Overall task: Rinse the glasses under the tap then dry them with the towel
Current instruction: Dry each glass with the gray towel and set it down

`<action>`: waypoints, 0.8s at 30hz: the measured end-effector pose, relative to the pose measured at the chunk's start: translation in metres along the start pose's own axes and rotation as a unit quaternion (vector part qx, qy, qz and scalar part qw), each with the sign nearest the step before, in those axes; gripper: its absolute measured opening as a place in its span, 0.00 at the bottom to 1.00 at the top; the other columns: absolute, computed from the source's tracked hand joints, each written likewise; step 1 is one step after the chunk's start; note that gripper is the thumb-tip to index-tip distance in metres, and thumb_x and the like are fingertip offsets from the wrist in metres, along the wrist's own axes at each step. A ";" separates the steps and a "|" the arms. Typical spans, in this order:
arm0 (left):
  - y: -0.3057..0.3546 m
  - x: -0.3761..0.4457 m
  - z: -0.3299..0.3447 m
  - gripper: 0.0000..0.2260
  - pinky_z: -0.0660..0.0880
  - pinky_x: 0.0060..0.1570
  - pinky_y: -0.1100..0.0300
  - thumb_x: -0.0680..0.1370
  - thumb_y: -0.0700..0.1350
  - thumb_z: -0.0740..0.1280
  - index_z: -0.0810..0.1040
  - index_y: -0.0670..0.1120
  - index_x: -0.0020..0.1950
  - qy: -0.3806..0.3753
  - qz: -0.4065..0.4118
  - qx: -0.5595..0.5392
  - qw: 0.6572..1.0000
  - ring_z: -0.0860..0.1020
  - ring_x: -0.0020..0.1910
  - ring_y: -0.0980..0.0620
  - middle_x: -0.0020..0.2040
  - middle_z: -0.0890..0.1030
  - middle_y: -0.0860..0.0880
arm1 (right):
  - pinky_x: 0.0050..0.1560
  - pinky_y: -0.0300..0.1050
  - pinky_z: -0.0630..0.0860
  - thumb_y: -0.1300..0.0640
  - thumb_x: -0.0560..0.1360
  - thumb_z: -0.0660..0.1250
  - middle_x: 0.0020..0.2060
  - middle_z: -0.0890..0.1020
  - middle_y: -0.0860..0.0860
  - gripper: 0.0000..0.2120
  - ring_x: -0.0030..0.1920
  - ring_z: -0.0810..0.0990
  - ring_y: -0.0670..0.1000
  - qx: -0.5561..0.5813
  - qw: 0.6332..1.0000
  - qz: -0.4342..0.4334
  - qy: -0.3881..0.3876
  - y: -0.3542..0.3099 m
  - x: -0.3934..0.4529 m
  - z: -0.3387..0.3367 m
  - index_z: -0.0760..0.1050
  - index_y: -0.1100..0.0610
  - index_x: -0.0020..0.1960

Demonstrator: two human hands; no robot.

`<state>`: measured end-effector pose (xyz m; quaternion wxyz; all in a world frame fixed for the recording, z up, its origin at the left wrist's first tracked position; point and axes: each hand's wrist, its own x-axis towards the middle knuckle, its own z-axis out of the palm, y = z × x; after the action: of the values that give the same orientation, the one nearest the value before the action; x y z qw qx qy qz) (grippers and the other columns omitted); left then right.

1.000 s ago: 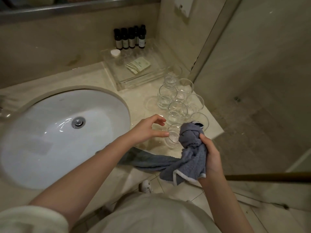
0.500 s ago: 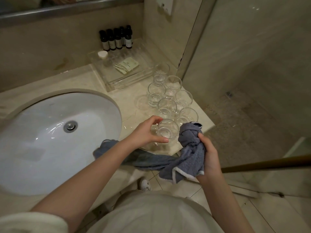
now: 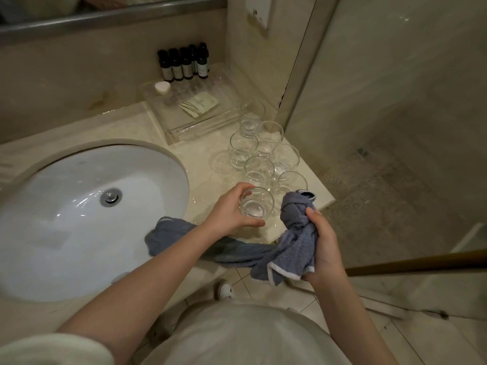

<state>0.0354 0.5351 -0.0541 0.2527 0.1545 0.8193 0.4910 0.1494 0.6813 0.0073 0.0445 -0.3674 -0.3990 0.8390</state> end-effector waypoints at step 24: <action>0.070 -0.059 -0.070 0.28 0.77 0.36 0.58 0.60 0.63 0.68 0.77 0.47 0.53 0.251 -0.052 -0.378 0.890 0.82 0.38 0.52 0.41 0.85 0.49 | 0.56 0.41 0.74 0.35 0.73 0.55 0.52 0.79 0.39 0.19 0.54 0.78 0.39 -0.355 0.867 -0.286 -0.199 0.012 0.008 0.113 0.69 0.42 0.60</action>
<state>0.0447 0.4876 0.0504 0.1026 -0.1238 0.6150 0.7720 0.0723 0.6046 0.0407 0.0687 -0.0531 -0.7579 0.6465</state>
